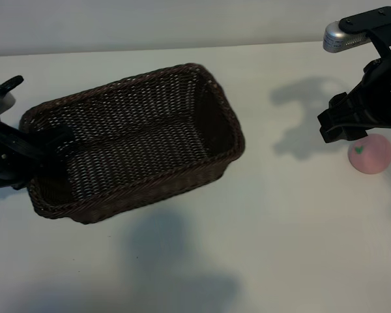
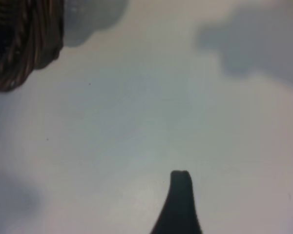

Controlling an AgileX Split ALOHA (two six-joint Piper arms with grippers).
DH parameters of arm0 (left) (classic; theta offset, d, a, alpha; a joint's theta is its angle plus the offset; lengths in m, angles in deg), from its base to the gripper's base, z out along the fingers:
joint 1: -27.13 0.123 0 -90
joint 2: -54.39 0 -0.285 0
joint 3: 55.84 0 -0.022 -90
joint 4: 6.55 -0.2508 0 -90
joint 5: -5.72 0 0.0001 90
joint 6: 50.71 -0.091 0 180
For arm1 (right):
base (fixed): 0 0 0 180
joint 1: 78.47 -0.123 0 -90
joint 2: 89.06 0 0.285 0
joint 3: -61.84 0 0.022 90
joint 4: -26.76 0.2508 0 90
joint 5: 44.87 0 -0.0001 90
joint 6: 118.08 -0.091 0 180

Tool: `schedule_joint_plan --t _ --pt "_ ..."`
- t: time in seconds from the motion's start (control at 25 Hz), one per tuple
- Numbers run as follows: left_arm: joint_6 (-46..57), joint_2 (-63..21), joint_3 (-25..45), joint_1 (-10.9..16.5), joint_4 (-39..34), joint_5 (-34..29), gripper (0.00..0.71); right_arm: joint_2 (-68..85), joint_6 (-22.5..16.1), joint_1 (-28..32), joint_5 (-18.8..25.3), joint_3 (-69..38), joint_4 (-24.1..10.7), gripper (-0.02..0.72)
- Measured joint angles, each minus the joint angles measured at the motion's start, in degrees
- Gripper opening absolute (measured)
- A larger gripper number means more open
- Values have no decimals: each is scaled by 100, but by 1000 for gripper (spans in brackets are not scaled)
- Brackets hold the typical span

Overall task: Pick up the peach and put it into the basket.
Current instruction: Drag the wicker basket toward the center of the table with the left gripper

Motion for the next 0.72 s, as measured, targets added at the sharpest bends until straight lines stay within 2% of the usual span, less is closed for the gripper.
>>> schedule_joint_plan --t 0.24,0.4,0.72 --pt "-619 0 -196 0 141 -180 162 0 0 0 0 0 0 595" --pt "-687 88 -830 0 -151 -495 162 0 0 0 0 0 0 595" --pt "-694 837 -2069 -54 -343 -1055 162 0 0 0 0 0 0 595"
